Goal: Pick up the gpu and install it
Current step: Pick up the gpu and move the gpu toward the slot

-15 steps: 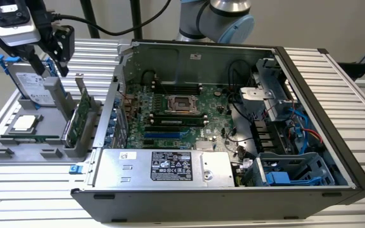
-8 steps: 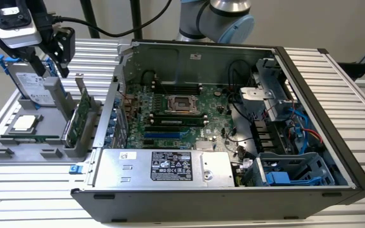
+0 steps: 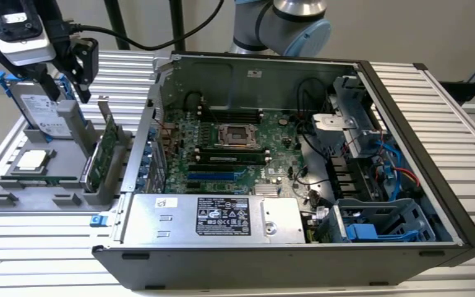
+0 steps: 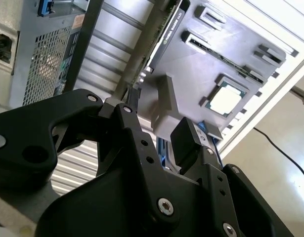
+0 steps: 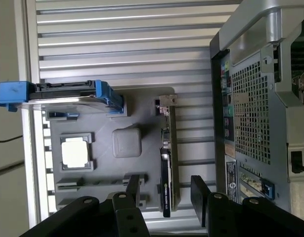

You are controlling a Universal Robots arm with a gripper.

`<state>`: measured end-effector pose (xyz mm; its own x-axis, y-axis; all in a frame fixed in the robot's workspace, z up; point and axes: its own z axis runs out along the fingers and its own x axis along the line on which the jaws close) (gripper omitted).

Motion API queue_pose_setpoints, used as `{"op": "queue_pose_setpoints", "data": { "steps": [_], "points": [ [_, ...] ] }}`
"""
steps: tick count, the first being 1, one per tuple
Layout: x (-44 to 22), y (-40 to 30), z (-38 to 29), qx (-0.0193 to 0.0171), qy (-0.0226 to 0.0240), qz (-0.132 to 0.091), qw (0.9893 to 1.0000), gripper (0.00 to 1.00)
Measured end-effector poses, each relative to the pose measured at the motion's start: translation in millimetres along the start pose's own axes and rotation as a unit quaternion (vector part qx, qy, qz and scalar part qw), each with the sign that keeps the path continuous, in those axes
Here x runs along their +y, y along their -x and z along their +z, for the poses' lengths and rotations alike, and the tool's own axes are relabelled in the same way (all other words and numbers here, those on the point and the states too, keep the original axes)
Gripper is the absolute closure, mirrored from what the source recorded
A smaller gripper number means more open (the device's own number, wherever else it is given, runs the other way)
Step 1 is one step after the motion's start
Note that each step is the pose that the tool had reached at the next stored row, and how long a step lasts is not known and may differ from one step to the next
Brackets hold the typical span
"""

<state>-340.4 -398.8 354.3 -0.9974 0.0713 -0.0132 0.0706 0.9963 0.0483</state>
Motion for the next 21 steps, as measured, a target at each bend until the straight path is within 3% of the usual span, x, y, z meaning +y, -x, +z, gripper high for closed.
{"op": "queue_pose_setpoints", "data": {
  "steps": [21],
  "points": [
    [-0.7, 0.5, 9.1, 0.0005, 0.0000, 0.000, 1.0000, 0.00]
  ]
}}
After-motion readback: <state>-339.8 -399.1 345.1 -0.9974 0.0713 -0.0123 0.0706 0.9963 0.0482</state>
